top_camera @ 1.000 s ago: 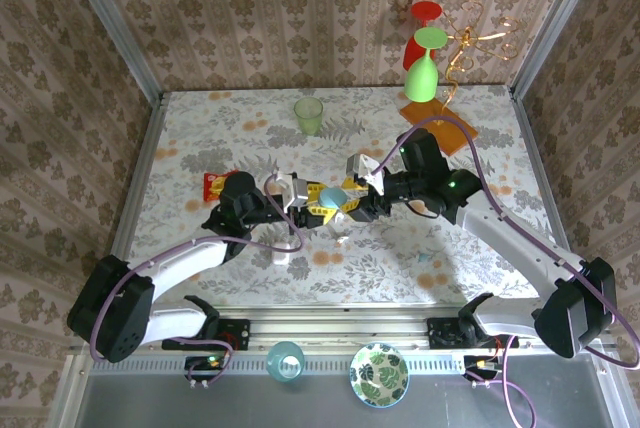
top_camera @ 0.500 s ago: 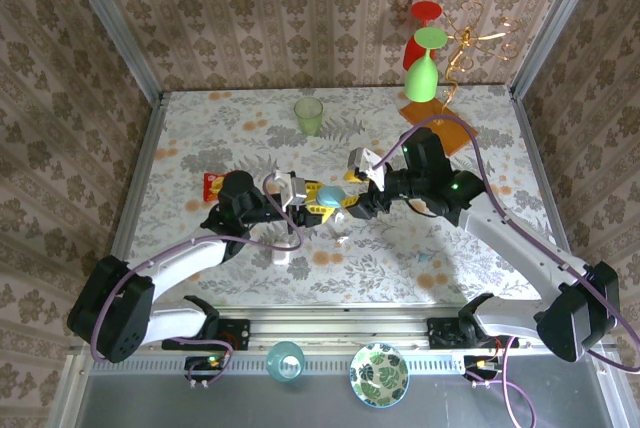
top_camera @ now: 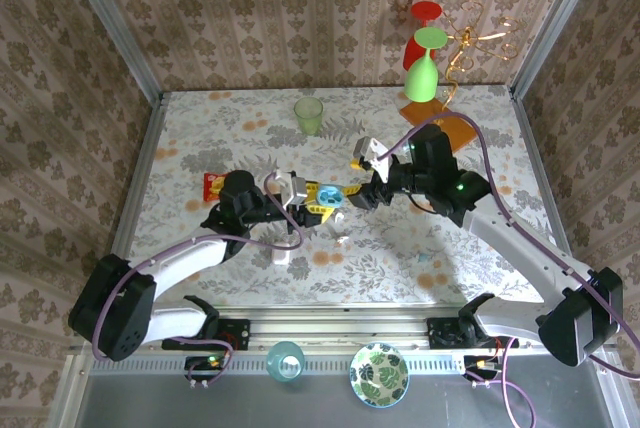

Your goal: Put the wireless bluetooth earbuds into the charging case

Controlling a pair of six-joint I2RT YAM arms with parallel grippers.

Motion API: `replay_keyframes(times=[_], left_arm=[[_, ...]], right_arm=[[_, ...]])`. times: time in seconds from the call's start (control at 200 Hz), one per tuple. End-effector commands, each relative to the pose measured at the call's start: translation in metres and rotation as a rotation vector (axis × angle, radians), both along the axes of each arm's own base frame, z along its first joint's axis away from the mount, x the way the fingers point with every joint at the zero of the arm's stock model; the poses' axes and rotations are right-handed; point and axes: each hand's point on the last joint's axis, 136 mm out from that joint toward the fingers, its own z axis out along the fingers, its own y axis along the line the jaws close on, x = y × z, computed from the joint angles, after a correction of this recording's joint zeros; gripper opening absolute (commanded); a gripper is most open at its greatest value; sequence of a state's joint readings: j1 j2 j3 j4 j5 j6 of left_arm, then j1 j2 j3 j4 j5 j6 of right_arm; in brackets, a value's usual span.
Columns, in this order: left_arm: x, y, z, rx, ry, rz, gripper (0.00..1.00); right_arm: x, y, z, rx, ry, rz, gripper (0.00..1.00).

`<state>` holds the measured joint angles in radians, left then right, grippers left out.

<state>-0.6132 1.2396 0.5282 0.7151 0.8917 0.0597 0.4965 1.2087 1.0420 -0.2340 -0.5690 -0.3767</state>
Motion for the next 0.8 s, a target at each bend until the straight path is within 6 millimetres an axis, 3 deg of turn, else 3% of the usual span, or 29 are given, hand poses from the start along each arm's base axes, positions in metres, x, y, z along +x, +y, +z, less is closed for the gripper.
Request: replay_keyframes(times=[0.0, 0.225, 0.49, 0.545, 0.69, 0.795], left_arm=[[-0.016, -0.002, 0.009, -0.027, -0.046, -0.082, 0.26], [-0.015, -0.002, 0.011, -0.034, -0.050, -0.077, 0.26], [-0.007, -0.003, 0.004, -0.033, -0.047, -0.037, 0.27], [-0.008, -0.003, 0.007, -0.043, -0.047, -0.045, 0.27], [-0.008, -0.002, 0.010, -0.062, -0.055, -0.037, 0.27], [-0.008, -0.001, 0.011, -0.068, -0.055, -0.024, 0.27]], right_arm=[[0.013, -0.010, 0.005, 0.000, -0.037, -0.097, 0.66], [0.005, -0.012, 0.008, 0.010, -0.043, -0.079, 0.71], [-0.020, -0.020, 0.027, 0.091, -0.085, -0.070, 0.75], [-0.013, -0.032, 0.028, 0.109, -0.081, -0.169, 0.75], [0.011, -0.083, 0.021, 0.186, -0.043, -0.521, 0.87], [0.010, -0.115, 0.008, 0.240, 0.030, -0.695, 0.97]])
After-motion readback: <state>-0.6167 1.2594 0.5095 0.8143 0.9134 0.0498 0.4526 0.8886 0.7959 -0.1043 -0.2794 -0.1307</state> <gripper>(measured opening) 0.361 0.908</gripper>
